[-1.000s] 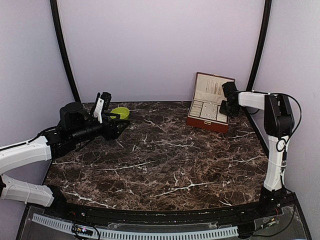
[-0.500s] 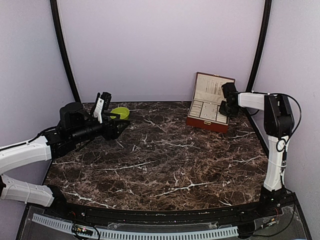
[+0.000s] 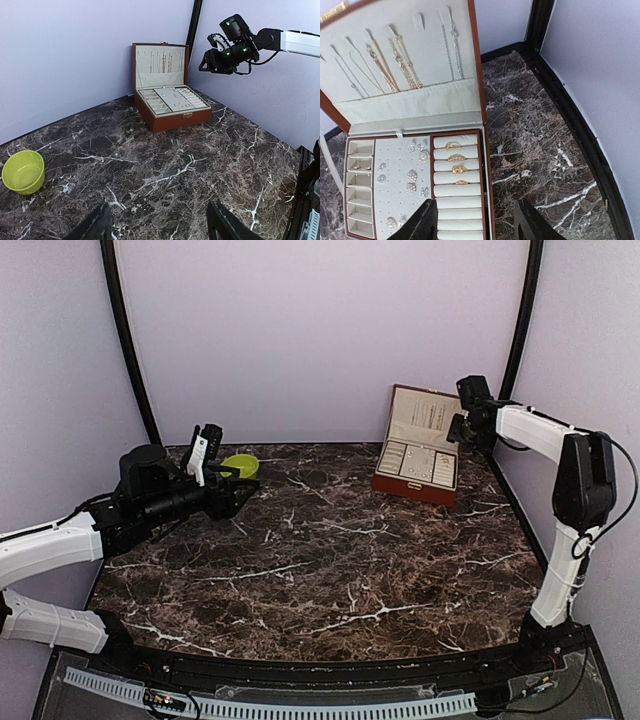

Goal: Organize the mixed jewelry
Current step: Adjust the compartment layer in the jewelry box, then close the box lid on the jewelry box.

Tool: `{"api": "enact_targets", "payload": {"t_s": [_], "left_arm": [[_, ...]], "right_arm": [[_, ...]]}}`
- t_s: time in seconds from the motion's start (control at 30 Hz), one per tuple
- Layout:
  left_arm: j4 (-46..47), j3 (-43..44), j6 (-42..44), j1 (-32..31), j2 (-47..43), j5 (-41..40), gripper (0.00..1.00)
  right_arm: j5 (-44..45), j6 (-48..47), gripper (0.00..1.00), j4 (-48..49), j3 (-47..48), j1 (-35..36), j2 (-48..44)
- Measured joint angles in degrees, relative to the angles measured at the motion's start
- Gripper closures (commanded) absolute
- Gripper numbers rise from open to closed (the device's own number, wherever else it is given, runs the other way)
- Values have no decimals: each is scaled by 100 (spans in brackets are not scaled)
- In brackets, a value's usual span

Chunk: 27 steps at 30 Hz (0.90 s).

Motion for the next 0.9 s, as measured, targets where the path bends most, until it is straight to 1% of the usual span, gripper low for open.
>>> {"api": "enact_targets", "payload": {"t_s": [0.03,0.17,0.3,0.47,0.57,0.7,0.9], "left_arm": [[0,0,2,0,0,-2,33],[0,0,4,0,0,-31,33],[0,0,26,0,0,-79,32],[2,0,96,0,7,-133,30],[2,7,142,0,81,-153,30],[4,28,195,0,291,-157,31],[4,33,264,35,542,-149,30]], "right_arm": [[9,-114,29,11,-7,-15,-96],[11,-459,16,94,-9,-111,-286],[-417,-863,11,323,-9,-332,-293],[-1471,-1303,10,870,-4,-717,-275],[-1915,-1478,10,1071,111,-885,-133],[-2253,-1718,10,1235,459,-1025,291],[-2629,-2065,10,1228,1043,-1217,933]]}}
